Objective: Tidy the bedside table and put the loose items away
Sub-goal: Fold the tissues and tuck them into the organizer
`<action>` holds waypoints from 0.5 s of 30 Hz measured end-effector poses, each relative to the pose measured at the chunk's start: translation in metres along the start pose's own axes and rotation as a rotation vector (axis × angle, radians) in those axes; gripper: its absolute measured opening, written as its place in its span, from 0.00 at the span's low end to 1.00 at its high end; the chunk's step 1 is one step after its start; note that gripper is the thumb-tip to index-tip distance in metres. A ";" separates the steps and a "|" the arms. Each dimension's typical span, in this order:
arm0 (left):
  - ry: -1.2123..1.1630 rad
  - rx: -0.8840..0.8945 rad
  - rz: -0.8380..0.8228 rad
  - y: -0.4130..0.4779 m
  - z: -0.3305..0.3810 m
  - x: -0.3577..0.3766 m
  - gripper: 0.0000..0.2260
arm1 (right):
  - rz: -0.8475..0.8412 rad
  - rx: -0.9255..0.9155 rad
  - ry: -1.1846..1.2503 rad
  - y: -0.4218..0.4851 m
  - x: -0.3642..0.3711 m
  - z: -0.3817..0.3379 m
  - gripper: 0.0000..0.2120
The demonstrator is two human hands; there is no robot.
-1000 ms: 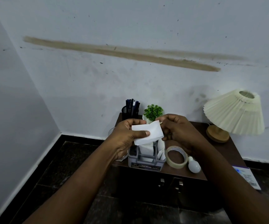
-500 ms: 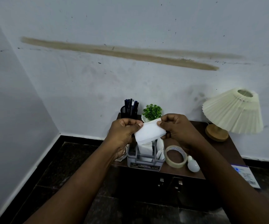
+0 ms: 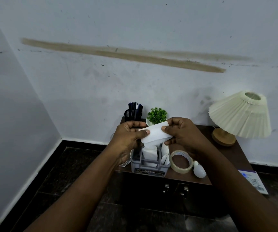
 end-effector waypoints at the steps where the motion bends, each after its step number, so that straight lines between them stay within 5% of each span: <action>1: -0.009 -0.005 0.005 0.000 0.001 0.000 0.09 | 0.017 -0.007 0.004 0.001 -0.001 -0.001 0.02; 5: -0.002 0.000 0.009 0.000 0.003 -0.001 0.04 | 0.045 -0.022 0.034 0.002 -0.004 -0.001 0.04; 7: 0.110 0.139 -0.003 -0.003 0.009 0.002 0.07 | 0.043 -0.034 0.014 0.002 -0.005 -0.001 0.03; 12: 1.004 0.662 -0.002 -0.022 0.016 0.021 0.26 | 0.062 -0.033 -0.005 0.003 -0.004 0.002 0.03; 15: 1.249 0.805 0.095 -0.030 0.013 0.032 0.26 | 0.078 -0.016 0.000 0.002 -0.004 0.003 0.04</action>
Point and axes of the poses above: each hand's wrist, its own y-axis towards the middle knuckle, its own x-axis out of the palm, z = x × y, the point moved 5 cm from there along y, towards the middle knuckle, and after that the axes turned 13 degrees about y, right-handed, at the moved point
